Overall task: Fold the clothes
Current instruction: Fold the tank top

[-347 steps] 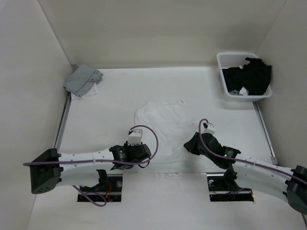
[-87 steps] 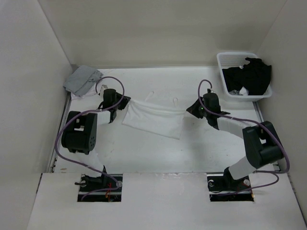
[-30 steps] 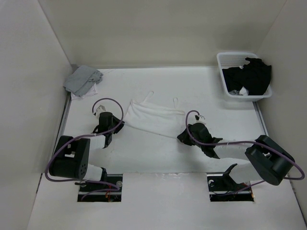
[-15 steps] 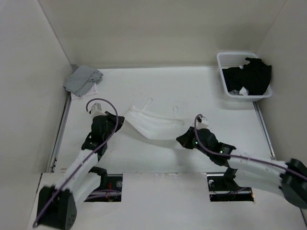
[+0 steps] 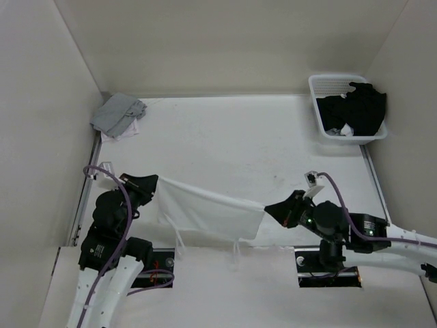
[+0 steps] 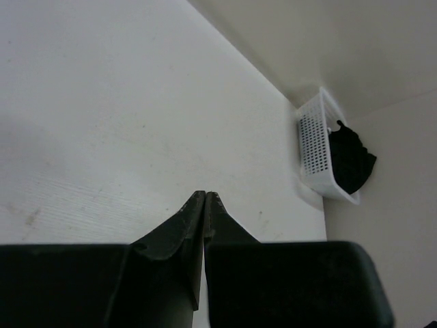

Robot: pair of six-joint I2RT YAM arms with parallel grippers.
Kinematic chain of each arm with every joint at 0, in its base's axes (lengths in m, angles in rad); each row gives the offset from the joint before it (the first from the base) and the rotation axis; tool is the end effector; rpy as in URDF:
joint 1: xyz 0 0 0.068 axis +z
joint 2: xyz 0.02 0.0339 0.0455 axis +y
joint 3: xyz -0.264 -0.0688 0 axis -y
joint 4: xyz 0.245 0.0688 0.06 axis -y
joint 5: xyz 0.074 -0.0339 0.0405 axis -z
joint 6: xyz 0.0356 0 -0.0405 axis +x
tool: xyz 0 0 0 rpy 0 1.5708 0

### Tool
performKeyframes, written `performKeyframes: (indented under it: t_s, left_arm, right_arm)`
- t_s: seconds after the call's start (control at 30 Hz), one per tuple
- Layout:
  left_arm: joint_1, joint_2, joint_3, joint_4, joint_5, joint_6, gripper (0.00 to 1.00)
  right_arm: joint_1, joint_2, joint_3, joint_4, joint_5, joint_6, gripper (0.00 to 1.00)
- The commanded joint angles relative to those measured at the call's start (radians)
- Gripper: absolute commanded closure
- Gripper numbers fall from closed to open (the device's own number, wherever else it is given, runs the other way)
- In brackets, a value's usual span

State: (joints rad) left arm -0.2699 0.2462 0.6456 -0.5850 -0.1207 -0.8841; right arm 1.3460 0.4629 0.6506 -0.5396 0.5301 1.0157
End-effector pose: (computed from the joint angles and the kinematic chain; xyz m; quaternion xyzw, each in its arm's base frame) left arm 0.0723 -0.0155 0.3082 -0.2689 0.7206 -0.3088 0.5595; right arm 0.0424 0.1048 0.3000 0.0178 0.8052 0.4293 0.4087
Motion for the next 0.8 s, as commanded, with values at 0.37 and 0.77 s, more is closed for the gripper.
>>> performKeyframes:
  t_s: [0.37, 0.77]
  left_arm:
    - [0.053, 0.698, -0.166, 0.591, 0.016, 0.007, 1.00]
    - [0.076, 0.923, -0.089, 0.780, 0.079, -0.049, 0.99]
  right_arm:
    - [-0.790, 0.621, -0.088, 0.614, -0.531, -0.273, 0.97]
    - [-0.977, 0.863, 0.047, 0.698, -0.685, -0.304, 0.96]
